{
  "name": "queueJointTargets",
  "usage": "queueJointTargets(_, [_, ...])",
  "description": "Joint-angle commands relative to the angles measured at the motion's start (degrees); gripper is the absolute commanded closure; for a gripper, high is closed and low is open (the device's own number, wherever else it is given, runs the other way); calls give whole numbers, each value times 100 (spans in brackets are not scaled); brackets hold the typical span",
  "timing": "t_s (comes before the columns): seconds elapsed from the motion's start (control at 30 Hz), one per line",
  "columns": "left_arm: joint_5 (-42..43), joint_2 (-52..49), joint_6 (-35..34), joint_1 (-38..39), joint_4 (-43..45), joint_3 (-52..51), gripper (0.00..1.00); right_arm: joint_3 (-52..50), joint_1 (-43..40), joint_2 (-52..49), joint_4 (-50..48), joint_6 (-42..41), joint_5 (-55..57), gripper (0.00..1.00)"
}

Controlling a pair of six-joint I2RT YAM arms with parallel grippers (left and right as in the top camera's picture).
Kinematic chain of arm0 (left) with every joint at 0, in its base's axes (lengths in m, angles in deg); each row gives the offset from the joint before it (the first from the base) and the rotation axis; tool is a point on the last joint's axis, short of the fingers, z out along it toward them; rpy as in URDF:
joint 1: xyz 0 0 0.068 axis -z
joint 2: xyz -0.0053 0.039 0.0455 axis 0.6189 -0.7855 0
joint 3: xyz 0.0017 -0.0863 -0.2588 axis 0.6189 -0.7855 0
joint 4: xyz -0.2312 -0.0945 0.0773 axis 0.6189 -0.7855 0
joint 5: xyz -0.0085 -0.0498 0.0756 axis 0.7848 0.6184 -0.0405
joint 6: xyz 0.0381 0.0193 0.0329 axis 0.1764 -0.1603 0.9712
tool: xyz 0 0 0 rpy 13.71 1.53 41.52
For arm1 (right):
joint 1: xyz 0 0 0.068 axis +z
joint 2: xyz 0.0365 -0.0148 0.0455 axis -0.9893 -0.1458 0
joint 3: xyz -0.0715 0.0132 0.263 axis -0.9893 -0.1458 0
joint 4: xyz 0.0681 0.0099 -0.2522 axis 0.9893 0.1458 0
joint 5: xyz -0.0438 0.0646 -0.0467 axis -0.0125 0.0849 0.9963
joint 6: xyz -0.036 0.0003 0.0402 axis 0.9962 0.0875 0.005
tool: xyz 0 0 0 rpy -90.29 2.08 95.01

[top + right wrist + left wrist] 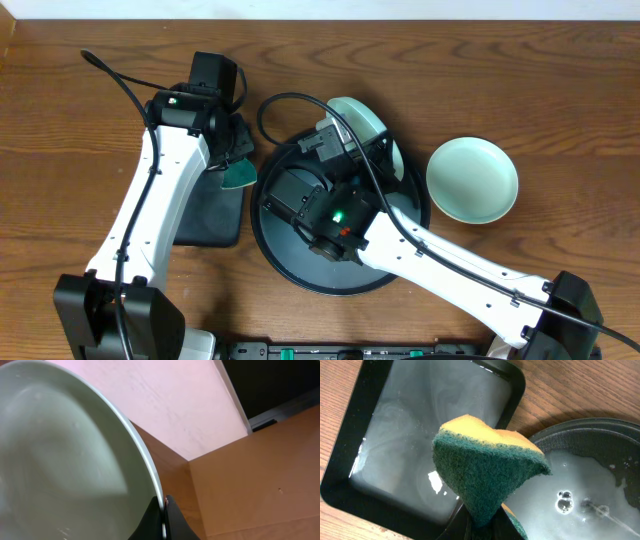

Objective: Clean dirty plates on tray and stack at the side
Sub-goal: 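Lift the mint-green plate with the right gripper and carry it right, then lower the plate onto the plate stack and release it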

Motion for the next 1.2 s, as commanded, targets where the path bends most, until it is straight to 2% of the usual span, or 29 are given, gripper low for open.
queueJointTargets(0.0, [-92,-55,52,-26,4,-76,92,28,31,212,0,-155,369,99])
queueJointTargets(0.13, [-92,-55,52,-26,4,-76,92,26,-70,212,57,-216,-487,99])
queueJointTargets(0.47, [-94,-55,55,-26,7,-76,92,-48,-1764,208,-107,-87,-5663,99])
queueJointTargets(0.5, [-94,-55,55,-26,7,-76,92,-48,-2146,210,-247,122,-6548,99])
queueJointTargets(0.67, [-92,-55,55,-26,7,-76,92,-46,-3241,245,-415,525,-8428,99])
queueJointTargets(0.8, [-94,-55,55,-26,7,-76,93,-46,-4138,317,-328,608,-9068,99])
queueJointTargets(0.93, [-94,-55,55,-26,7,-76,92,-46,-5086,376,-44,610,-9090,99])
queueJointTargets(1.17, [-94,-55,55,-26,7,-76,92,-155,-6297,367,398,623,-7982,99])
